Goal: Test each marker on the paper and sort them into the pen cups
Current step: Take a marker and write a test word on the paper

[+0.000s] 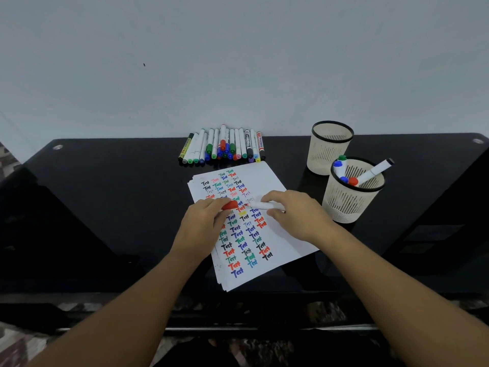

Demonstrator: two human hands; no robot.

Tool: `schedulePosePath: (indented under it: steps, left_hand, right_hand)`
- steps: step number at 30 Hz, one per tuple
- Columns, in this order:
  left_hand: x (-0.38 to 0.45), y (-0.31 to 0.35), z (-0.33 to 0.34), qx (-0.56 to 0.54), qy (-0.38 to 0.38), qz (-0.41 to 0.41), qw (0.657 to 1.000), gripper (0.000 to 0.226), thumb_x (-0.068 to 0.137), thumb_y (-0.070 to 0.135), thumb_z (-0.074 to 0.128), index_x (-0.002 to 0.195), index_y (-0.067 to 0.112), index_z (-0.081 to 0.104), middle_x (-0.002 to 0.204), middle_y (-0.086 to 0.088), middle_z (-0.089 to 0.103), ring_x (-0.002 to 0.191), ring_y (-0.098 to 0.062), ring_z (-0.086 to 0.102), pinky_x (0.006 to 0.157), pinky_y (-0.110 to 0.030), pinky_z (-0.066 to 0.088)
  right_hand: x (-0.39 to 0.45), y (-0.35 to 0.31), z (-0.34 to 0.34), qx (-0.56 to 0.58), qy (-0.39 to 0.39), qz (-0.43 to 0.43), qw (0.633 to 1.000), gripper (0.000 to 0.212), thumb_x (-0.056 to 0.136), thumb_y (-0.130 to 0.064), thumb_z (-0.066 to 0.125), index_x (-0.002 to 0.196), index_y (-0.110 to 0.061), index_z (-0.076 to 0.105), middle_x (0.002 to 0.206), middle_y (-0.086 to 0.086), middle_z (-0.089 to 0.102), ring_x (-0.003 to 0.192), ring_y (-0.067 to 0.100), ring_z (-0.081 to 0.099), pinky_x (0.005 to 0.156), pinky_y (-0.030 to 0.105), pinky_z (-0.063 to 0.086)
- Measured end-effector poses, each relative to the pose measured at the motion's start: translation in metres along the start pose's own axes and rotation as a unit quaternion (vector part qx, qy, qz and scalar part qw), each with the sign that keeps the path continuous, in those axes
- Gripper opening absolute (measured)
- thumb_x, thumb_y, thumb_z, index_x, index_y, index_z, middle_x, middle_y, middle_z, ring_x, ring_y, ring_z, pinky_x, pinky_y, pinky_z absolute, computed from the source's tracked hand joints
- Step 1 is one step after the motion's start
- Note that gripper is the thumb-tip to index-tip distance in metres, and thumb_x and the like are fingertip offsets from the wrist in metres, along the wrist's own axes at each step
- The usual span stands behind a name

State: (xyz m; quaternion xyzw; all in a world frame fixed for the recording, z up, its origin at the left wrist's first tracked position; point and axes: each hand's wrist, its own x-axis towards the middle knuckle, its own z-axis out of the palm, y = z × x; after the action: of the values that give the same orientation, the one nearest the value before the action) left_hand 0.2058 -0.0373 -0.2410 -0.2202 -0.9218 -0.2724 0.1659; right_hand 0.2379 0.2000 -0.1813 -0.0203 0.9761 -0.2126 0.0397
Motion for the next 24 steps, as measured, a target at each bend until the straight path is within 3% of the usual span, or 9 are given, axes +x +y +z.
schedulePosePath:
  steps: [4, 13, 16, 19, 22, 24]
  left_hand:
    - [-0.001, 0.001, 0.0, 0.007, 0.006, 0.026, 1.0, 0.031, 0.1, 0.022, 0.064, 0.131, 0.015, 0.067, 0.119, -0.002, 0.071, 0.105, -0.021, 0.063, 0.093, -0.033, 0.046]
    - [-0.004, 0.004, -0.002, 0.014, 0.023, 0.072, 0.997, 0.03, 0.097, 0.015, 0.068, 0.127, 0.011, 0.069, 0.114, -0.004, 0.072, 0.098, -0.021, 0.065, 0.084, -0.031, 0.049]
    - [-0.004, 0.005, -0.003, 0.01, 0.028, 0.08, 0.996, 0.031, 0.096, 0.015, 0.07, 0.126, 0.01, 0.069, 0.112, -0.004, 0.073, 0.097, -0.022, 0.066, 0.084, -0.03, 0.048]
    - [-0.006, 0.009, -0.004, 0.003, 0.026, 0.089, 0.996, 0.037, 0.094, 0.017, 0.072, 0.131, 0.013, 0.066, 0.11, -0.004, 0.074, 0.096, -0.022, 0.067, 0.081, -0.031, 0.052]
    - [-0.006, 0.011, -0.006, -0.026, -0.011, -0.001, 1.0, 0.059, 0.098, 0.036, 0.065, 0.152, 0.027, 0.044, 0.125, 0.002, 0.067, 0.112, -0.018, 0.059, 0.088, -0.026, 0.043]
    - [-0.003, 0.01, -0.006, -0.038, -0.038, -0.05, 0.997, 0.07, 0.097, 0.046, 0.063, 0.158, 0.032, 0.03, 0.136, 0.005, 0.06, 0.124, -0.015, 0.051, 0.095, -0.024, 0.036]
  right_hand:
    - [0.007, 0.0, 0.005, -0.004, 0.01, -0.023, 1.0, 0.029, 0.105, -0.037, 0.059, 0.132, -0.046, 0.06, 0.115, -0.005, 0.066, 0.099, 0.016, 0.061, 0.097, 0.051, 0.052]
    - [0.013, -0.011, 0.017, -0.036, 0.039, -0.093, 0.994, 0.027, 0.108, -0.038, 0.052, 0.133, -0.046, 0.057, 0.114, -0.011, 0.064, 0.1, 0.013, 0.058, 0.102, 0.046, 0.038]
    - [0.01, -0.011, 0.016, -0.085, 0.045, -0.117, 0.988, 0.031, 0.108, -0.044, 0.048, 0.138, -0.043, 0.048, 0.122, -0.012, 0.065, 0.102, 0.009, 0.057, 0.11, 0.046, 0.03]
    - [0.007, -0.016, 0.012, -0.129, 0.017, -0.145, 0.981, 0.045, 0.108, -0.052, 0.042, 0.15, -0.038, 0.033, 0.137, -0.007, 0.063, 0.117, 0.016, 0.059, 0.115, 0.045, 0.023]
    - [0.009, -0.018, 0.012, -0.12, 0.02, -0.166, 0.979, 0.052, 0.11, -0.043, 0.039, 0.158, -0.035, 0.02, 0.143, -0.001, 0.06, 0.114, 0.022, 0.062, 0.107, 0.04, 0.034]
    - [0.011, -0.016, 0.011, -0.085, 0.021, -0.161, 0.983, 0.058, 0.11, -0.039, 0.039, 0.161, -0.038, 0.01, 0.141, 0.002, 0.059, 0.098, 0.018, 0.064, 0.089, 0.036, 0.047]
